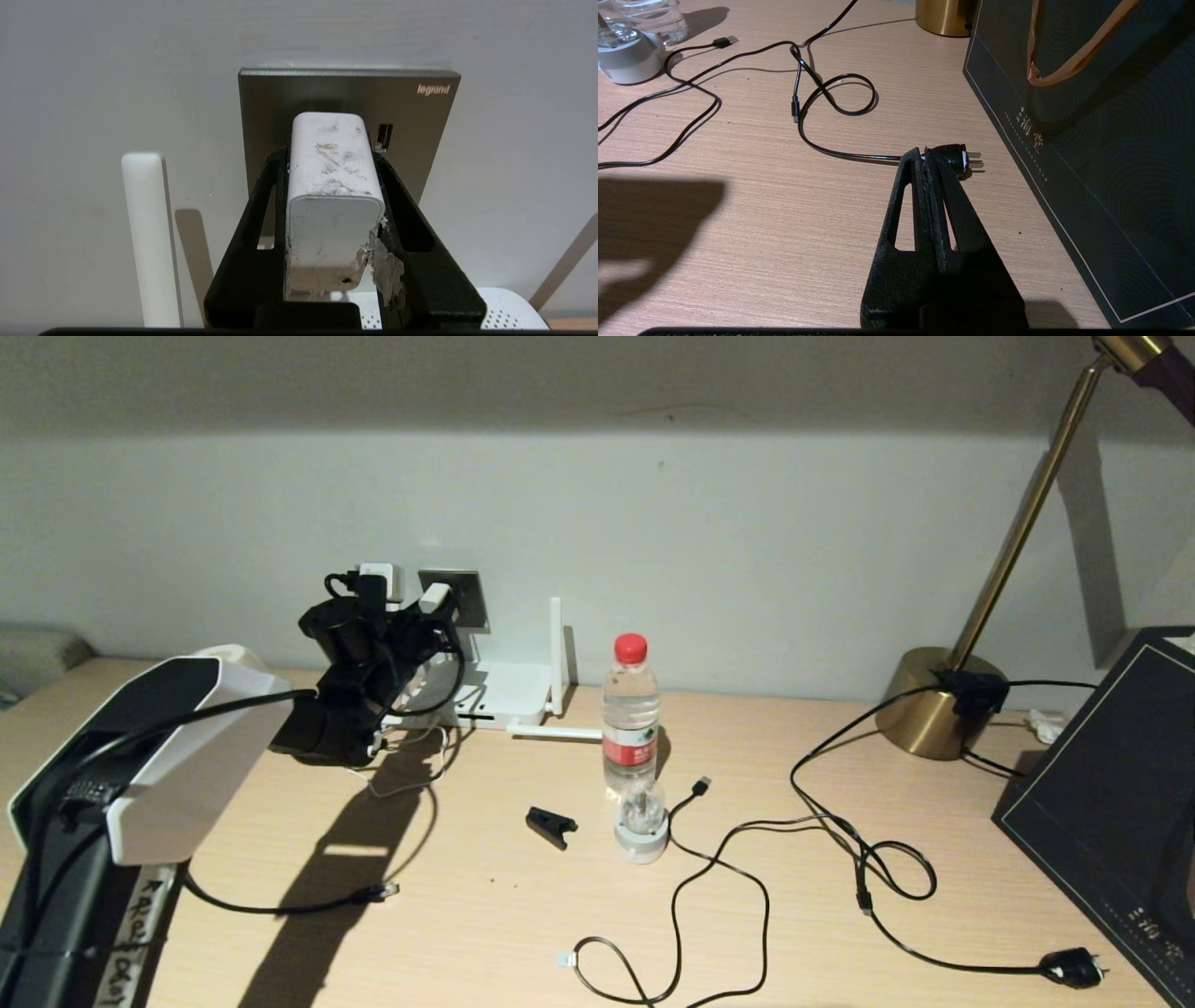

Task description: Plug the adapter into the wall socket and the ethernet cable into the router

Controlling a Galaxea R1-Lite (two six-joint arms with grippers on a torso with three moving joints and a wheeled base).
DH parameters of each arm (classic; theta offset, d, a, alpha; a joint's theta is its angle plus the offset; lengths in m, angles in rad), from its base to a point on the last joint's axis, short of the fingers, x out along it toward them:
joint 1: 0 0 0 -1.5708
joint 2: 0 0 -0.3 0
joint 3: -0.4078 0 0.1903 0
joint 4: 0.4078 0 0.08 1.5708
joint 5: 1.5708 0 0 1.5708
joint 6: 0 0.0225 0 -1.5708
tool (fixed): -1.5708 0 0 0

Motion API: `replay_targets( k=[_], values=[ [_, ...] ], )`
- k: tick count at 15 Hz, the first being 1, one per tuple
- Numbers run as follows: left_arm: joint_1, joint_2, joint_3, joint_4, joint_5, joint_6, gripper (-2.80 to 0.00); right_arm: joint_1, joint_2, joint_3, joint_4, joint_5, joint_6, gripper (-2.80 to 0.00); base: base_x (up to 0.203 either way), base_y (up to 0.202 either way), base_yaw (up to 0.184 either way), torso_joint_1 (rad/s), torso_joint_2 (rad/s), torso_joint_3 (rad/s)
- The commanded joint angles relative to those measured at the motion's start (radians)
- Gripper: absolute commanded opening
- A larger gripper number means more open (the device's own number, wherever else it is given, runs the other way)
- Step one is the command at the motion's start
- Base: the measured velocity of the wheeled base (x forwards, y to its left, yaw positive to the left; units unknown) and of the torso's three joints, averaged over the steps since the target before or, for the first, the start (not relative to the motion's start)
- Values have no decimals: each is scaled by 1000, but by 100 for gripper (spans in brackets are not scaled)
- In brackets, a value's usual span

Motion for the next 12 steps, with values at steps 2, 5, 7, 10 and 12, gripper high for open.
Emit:
replay_targets(
  k=[2,5,7,10,12],
  values=[
    [1,14,-28,6,0,0,-280,0,0,0,0,0,-1,-280,0,0,0,0,0,0],
    [-1,25,-44,13,2,0,-280,0,1,0,0,0,-1,-280,0,0,0,0,0,0],
    [-1,28,-44,15,5,0,-280,0,0,0,0,0,-1,-280,0,0,0,0,0,0],
    [-1,43,-64,13,11,2,-280,0,1,0,0,0,-1,-280,0,0,0,0,0,0],
    [-2,59,-77,13,41,2,-280,0,0,0,0,0,-1,-280,0,0,0,0,0,0]
  ],
)
